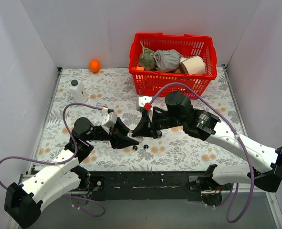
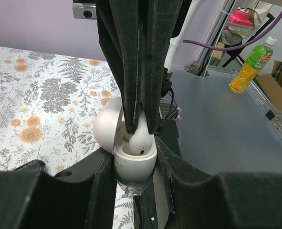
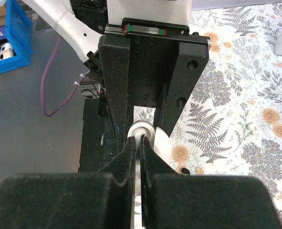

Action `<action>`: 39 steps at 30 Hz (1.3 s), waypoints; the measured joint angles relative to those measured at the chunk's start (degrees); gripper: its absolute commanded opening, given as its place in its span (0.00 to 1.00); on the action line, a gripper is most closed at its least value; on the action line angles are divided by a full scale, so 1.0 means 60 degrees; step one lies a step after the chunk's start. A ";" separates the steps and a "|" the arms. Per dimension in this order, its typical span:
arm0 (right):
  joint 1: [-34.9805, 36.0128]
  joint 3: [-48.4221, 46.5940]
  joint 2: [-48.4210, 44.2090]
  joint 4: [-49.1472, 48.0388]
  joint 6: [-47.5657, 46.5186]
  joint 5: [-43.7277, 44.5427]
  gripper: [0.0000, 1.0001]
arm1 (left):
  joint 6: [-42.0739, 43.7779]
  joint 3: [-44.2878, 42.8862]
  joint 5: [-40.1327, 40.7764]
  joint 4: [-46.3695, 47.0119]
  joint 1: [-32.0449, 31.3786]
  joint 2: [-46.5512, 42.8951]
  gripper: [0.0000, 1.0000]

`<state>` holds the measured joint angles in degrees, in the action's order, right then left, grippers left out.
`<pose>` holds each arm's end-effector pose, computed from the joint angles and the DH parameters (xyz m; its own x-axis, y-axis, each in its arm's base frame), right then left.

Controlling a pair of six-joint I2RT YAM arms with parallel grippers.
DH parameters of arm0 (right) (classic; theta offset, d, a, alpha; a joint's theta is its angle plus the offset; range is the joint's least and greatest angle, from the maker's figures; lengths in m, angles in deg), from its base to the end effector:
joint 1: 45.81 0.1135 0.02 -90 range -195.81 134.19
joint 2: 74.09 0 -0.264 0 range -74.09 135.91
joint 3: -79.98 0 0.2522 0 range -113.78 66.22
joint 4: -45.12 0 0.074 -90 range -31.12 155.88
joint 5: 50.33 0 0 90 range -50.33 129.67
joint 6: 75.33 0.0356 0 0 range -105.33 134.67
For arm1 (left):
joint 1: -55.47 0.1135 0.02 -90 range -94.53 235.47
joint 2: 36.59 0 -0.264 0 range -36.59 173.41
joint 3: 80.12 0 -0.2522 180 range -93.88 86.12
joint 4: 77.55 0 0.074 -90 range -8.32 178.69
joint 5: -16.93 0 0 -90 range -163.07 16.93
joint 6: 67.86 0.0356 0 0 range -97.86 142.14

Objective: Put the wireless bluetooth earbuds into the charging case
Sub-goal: Place the earbud in the charging case, then pick up the earbud from the center of the board.

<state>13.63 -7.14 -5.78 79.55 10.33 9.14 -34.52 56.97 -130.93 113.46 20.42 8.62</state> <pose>0.1176 0.2348 0.4119 -0.0616 -0.2325 -0.9707 -0.9980 -0.0009 0.0635 0.1283 -0.1268 0.3048 -0.7595 -0.0101 -0.6504 0.6481 -0.0975 -0.7553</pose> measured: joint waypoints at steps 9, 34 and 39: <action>0.0120 -0.0011 0.0157 -0.0033 0.0000 0.0248 0.07 | 0.0047 0.0069 0.0109 -0.0189 0.0007 -0.0171 0.00; -0.0200 -0.0878 -0.0237 0.0102 0.0612 0.1803 0.60 | 0.0109 0.0495 0.1005 -0.0277 0.0036 -0.0907 0.00; -0.3384 0.0375 -0.1271 -0.1213 0.1749 0.1687 0.53 | 0.0350 0.0546 0.1435 -0.1009 0.0025 -0.1905 0.00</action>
<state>-6.67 -4.89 -13.41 72.27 20.83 19.26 -32.42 60.25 -122.32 107.41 20.57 -2.81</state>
